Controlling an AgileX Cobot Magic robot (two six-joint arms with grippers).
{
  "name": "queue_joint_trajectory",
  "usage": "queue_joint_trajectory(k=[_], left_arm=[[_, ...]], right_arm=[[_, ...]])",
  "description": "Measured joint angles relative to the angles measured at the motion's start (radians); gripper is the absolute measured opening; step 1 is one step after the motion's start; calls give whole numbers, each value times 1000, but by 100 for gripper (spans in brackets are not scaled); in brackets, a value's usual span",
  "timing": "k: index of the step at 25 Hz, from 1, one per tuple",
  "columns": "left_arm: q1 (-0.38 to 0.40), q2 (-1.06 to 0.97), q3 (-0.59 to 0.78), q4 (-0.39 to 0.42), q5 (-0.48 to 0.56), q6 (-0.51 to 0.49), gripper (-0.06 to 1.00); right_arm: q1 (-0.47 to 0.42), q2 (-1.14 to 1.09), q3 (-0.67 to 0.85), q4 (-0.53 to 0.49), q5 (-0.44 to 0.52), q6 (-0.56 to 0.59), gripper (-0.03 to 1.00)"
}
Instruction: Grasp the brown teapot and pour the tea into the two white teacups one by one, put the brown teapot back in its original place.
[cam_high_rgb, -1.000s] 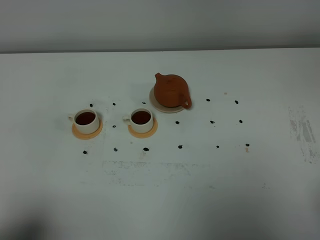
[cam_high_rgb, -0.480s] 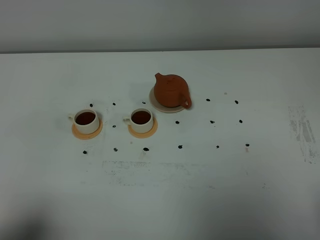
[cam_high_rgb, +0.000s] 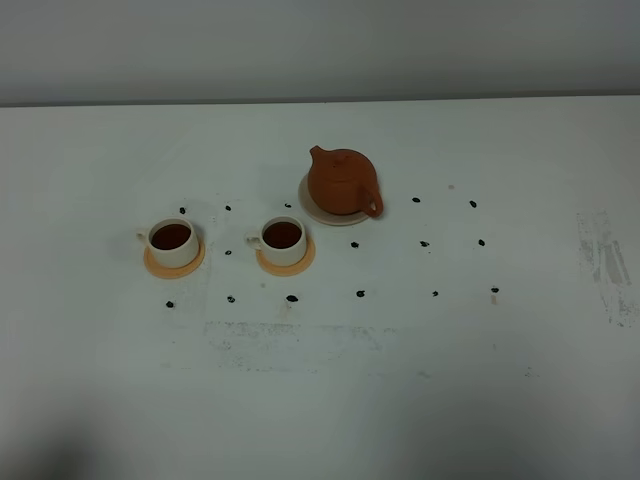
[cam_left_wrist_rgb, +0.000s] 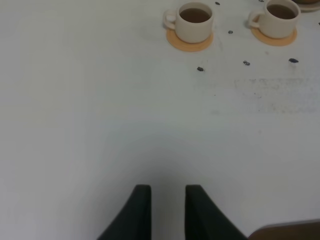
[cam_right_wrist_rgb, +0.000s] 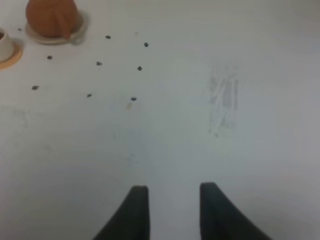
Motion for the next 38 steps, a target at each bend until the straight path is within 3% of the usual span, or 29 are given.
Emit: queue_joint_trajectory(k=[38], left_arm=[[0, 0, 0, 0, 0, 0, 16]], right_arm=[[-8, -39, 1, 2, 1, 4, 24]])
